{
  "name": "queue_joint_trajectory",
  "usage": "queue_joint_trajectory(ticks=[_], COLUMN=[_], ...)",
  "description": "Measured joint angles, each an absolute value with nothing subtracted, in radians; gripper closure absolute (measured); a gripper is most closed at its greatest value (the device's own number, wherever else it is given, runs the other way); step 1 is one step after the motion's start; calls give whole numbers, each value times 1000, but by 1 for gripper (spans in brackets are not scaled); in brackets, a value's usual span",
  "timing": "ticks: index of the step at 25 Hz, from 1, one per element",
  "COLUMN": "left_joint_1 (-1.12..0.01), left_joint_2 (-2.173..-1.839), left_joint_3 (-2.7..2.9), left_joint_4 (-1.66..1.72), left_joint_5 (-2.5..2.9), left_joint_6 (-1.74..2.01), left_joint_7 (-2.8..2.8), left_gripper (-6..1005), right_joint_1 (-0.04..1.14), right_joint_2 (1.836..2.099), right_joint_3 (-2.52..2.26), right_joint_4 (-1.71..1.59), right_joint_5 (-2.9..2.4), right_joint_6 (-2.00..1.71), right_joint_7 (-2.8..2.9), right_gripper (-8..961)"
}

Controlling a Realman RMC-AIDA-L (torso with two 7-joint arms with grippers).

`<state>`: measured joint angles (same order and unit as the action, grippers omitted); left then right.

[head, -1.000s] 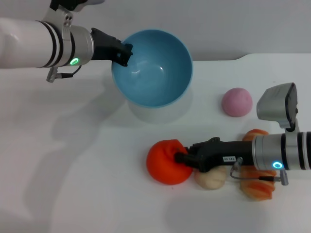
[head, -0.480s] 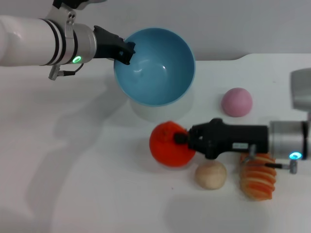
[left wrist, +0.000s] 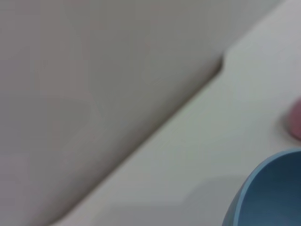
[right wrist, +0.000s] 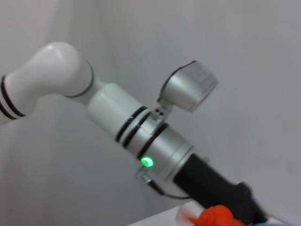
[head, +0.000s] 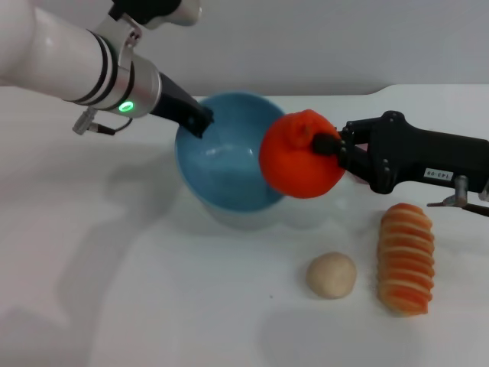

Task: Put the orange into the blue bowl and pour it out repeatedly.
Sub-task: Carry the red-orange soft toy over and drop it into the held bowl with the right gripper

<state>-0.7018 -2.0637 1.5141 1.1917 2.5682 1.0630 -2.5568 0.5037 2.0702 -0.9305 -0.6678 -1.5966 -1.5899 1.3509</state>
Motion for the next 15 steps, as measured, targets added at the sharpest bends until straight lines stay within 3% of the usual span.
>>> queue_joint_trajectory(ticks=[15], left_joint_1=[-718], left_joint_2=[-2069], left_joint_3=[1548], left_joint_4=[1185], left_joint_5=[2550], left_joint_6=[1109], left_joint_7=[-2567], left_gripper=[1000], right_joint_1=[565], right_joint_2=[2070], right_joint_3=[-927], right_joint_4=[-516], right_joint_5=[-1605], right_joint_6=[-1437], right_joint_7=[1359], right_gripper=[872])
